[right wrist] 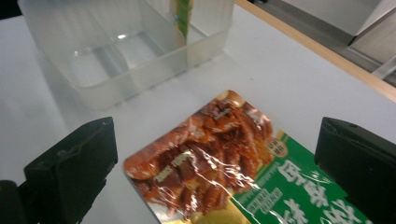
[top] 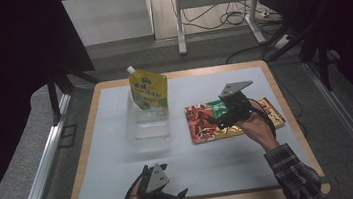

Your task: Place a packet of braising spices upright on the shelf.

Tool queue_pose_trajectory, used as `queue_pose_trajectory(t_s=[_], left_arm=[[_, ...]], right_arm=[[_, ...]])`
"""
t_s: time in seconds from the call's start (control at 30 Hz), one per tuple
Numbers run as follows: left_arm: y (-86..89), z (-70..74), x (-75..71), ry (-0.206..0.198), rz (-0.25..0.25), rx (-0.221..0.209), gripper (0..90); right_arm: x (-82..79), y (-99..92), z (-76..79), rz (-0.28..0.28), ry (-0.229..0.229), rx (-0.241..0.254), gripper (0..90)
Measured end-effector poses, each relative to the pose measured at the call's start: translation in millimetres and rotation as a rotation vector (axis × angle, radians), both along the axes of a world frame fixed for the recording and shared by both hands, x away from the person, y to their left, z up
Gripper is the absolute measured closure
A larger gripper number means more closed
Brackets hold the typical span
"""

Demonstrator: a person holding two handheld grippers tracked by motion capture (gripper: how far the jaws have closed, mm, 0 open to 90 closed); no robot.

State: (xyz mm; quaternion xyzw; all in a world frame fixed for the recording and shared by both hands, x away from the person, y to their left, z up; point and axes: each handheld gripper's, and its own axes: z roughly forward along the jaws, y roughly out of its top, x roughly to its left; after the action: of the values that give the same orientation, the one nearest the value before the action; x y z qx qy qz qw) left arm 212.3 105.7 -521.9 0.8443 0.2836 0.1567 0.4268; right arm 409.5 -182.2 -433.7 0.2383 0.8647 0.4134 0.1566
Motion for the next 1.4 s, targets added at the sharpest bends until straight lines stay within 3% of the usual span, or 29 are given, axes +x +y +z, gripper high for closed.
queue_pose_trajectory(t_s=[0.27,0.63,1.4], left_arm=[[-0.4,-0.5,0.0,0.000,-0.004,0.004,1.6],[0.7,1.2,-1.1,-0.016,-0.006,-0.015,1.6],[-0.2,0.8,-1.5,-0.023,-0.016,-0.006,1.6]], right_arm=[[-1.7,-14.3,-8.4,-0.038,0.021,-0.006,0.0],[-4.9,-37.8,-21.2,-0.098,0.058,0.029,0.0],[-6.8,-80.4,-50.1,-0.209,0.122,0.001,0.0]])
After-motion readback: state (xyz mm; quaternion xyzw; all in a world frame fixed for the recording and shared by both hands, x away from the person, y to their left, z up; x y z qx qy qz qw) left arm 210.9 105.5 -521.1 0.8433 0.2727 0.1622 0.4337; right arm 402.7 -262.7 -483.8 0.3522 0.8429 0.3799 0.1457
